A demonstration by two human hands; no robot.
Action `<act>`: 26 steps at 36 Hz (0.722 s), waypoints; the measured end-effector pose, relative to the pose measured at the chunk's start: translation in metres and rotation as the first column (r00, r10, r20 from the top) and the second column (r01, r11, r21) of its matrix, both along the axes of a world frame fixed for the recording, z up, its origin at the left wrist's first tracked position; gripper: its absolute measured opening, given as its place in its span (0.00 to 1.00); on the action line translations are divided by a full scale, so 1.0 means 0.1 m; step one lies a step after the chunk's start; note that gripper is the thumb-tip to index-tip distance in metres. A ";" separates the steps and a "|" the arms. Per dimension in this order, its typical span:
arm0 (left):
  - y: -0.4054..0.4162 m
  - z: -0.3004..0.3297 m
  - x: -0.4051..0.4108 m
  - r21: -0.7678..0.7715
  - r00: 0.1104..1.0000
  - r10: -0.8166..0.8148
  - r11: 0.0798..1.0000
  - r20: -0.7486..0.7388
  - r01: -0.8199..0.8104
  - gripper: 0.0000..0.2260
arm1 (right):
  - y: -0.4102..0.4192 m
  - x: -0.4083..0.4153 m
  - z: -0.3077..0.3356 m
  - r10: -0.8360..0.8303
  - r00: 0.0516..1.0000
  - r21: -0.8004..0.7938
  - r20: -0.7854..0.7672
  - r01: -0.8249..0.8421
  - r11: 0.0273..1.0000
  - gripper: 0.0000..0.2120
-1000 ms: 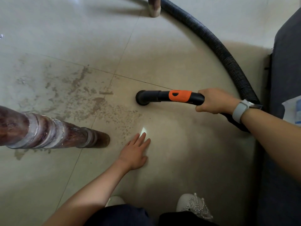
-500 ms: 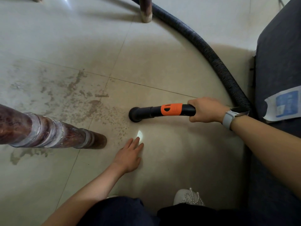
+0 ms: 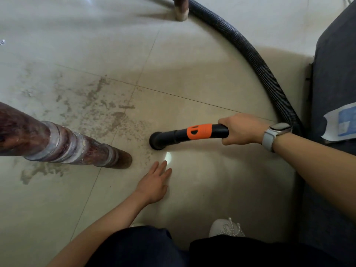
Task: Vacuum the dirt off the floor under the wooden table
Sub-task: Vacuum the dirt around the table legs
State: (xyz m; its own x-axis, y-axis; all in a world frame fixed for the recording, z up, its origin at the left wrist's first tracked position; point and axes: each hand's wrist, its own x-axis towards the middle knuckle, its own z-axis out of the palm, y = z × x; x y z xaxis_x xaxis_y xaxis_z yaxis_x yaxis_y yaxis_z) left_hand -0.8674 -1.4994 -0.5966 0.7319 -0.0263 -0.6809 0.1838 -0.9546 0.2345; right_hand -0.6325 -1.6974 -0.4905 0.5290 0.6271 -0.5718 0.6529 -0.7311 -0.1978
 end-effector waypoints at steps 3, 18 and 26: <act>0.02 0.00 -0.06 -0.004 1.000 -0.004 1.000 0.009 0.004 0.27 | -0.02 -0.04 0.01 0.003 0.999 0.008 0.033 -0.003 1.000 0.08; 0.25 -0.04 -0.60 0.014 0.972 0.211 0.977 0.102 -0.214 0.27 | -0.03 -0.23 0.01 0.093 0.995 -0.021 0.028 -0.092 0.996 0.07; 0.37 -0.07 -0.66 0.034 0.868 0.482 0.872 0.117 -0.489 0.26 | 0.06 -0.35 0.03 0.149 0.988 0.001 0.037 -0.150 0.989 0.07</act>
State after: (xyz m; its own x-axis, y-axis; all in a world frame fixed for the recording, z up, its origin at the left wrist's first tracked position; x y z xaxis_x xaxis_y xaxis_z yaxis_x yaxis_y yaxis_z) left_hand -0.9331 -1.4624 -0.6037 0.7064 0.3896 -0.5909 0.6064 -0.7637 0.2214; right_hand -0.6671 -1.6918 -0.4877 0.4496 0.7028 -0.5512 0.7617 -0.6240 -0.1743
